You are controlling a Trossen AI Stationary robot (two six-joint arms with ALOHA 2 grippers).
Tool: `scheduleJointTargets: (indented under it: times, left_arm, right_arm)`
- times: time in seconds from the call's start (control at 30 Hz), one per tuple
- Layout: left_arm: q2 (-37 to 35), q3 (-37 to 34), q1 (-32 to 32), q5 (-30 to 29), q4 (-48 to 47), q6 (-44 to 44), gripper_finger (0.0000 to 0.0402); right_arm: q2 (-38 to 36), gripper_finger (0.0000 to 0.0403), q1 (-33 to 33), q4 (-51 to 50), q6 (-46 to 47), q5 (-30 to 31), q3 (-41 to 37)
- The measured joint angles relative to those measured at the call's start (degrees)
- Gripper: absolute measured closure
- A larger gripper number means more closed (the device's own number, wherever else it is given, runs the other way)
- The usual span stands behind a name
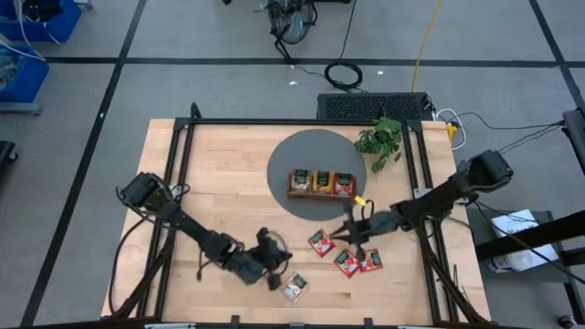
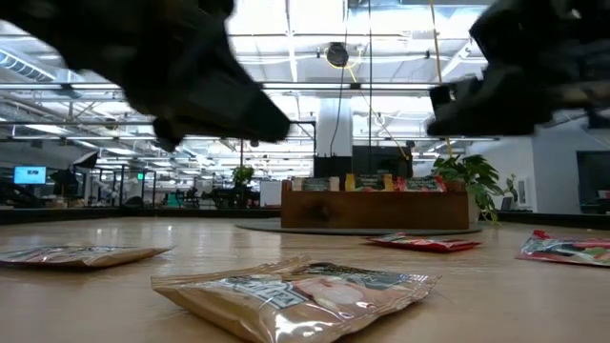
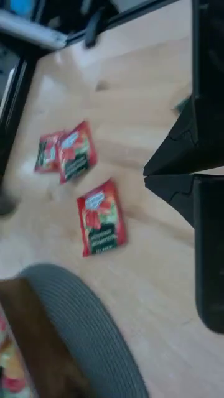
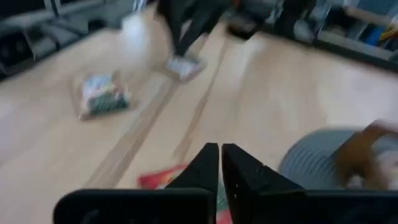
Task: Pick & Place Tea
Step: Put the red tea bag into the right section of the wooden organizer
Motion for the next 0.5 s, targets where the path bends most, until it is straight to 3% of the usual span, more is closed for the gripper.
scheduleJointTargets:
  times: [0.2,0.33,0.5]
  left_arm:
    - [3.97,6.63,7.46,6.65,-1.6,-0.56,0.0382]
    - [7.93,14.28,11.16,8.88,-9.47,1.1,0.0358]
    - [10.76,20.69,13.76,14.09,-19.08,-7.11,0.0306]
  right_arm:
    - [8.15,0.04,4.93,4.4,0.62,0.14,0.91]
    - [15.13,0.04,7.1,9.87,0.42,0.13,2.02]
    - [21.81,0.0399,7.16,12.36,-0.88,3.49,4.26]
